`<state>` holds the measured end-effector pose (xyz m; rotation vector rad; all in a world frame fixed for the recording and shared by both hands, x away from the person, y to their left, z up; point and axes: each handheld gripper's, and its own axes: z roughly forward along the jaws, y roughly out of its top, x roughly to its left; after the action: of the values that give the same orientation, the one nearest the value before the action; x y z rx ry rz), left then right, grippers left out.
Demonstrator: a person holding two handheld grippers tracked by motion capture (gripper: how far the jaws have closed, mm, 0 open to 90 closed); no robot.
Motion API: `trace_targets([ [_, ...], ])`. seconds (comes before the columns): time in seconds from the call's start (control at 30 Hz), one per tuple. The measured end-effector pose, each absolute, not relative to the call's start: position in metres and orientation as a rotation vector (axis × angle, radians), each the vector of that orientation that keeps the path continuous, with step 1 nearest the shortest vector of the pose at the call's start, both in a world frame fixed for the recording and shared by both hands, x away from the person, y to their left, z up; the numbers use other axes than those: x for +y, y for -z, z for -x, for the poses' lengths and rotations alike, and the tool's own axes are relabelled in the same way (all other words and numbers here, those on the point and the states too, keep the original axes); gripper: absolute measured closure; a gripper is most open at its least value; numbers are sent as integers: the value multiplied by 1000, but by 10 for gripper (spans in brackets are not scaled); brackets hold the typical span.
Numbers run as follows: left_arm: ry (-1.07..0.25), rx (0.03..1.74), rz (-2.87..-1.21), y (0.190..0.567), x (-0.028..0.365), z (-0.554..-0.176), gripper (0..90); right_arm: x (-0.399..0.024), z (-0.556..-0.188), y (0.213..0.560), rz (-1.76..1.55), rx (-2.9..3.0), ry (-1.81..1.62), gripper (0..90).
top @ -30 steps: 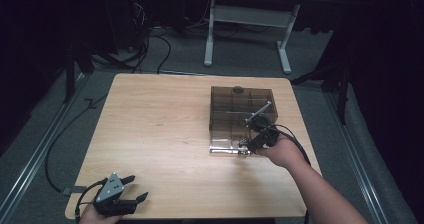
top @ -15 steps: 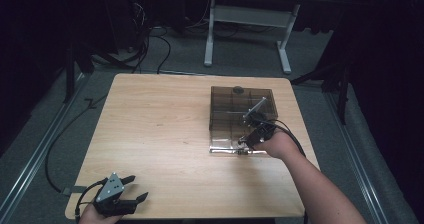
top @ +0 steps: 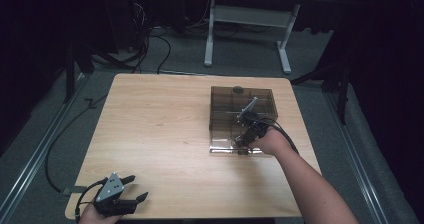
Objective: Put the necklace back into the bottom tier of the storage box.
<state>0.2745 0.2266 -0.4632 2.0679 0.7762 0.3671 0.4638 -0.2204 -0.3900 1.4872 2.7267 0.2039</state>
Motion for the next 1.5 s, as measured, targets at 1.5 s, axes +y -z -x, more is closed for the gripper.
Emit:
trace_targets([
  [1.5, -374, 777, -2072, 464, 226, -274, 256, -202, -470, 405, -1496, 2691, -270, 857],
])
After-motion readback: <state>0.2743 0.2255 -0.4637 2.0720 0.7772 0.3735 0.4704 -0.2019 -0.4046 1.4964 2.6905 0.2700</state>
